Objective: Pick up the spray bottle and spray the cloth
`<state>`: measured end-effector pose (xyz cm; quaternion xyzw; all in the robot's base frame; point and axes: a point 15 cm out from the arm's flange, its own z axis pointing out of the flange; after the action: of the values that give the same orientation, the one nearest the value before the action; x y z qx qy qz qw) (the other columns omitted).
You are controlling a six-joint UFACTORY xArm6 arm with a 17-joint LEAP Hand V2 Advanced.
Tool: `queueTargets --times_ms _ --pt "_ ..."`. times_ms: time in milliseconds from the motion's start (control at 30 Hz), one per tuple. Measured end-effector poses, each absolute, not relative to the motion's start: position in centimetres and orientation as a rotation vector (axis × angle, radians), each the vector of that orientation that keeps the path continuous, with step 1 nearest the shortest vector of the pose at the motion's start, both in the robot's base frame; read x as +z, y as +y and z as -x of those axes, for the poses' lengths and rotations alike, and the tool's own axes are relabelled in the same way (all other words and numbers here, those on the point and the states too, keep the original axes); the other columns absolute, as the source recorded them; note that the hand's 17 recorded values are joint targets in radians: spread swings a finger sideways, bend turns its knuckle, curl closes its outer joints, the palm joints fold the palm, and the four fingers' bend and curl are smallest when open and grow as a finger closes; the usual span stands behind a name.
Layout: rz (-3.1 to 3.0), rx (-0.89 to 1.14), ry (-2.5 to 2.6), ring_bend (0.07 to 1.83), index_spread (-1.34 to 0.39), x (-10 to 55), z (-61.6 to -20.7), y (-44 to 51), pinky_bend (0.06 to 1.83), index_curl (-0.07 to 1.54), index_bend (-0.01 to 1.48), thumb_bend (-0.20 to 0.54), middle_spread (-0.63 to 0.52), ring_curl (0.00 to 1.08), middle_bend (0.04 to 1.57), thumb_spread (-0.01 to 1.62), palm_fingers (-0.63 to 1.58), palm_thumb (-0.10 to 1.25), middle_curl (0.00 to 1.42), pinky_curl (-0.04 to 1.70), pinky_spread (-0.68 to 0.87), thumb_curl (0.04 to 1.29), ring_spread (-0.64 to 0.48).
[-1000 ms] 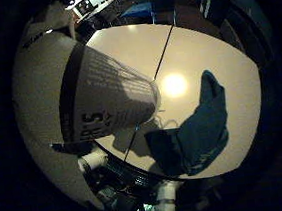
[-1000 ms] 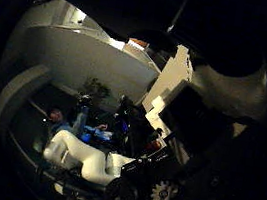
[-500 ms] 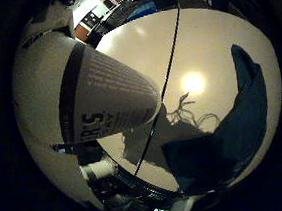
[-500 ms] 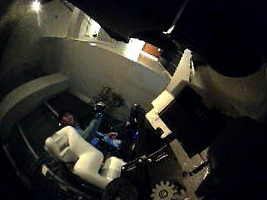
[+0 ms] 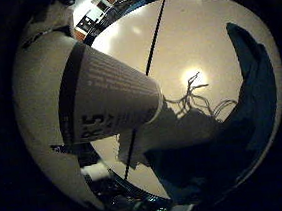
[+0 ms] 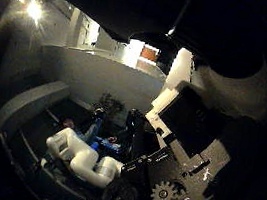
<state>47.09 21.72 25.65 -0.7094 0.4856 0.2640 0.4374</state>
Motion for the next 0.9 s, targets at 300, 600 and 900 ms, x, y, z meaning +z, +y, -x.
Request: queueTargets --times_ms 300,600,900 --pt "1.763 0.658 1.214 1.31 -0.25 23.9 -47.6 20.7 1.35 0.91 0.98 -0.035 -0.15 0.8 1.23 0.8 1.11 0.96 0.86 0.76 -0.23 0.77 -0.22" --pt "1.791 0.651 1.189 1.22 -0.35 23.9 -47.2 20.6 1.33 0.84 0.35 -0.032 -0.23 0.65 0.93 0.75 0.73 0.83 0.78 0.61 -0.39 0.68 -0.25" --pt "1.825 0.623 1.193 0.98 -0.44 23.7 -47.2 18.9 1.09 0.69 0.25 -0.032 -0.18 0.53 0.6 0.97 0.21 0.78 0.66 0.51 -0.15 0.54 -0.2"
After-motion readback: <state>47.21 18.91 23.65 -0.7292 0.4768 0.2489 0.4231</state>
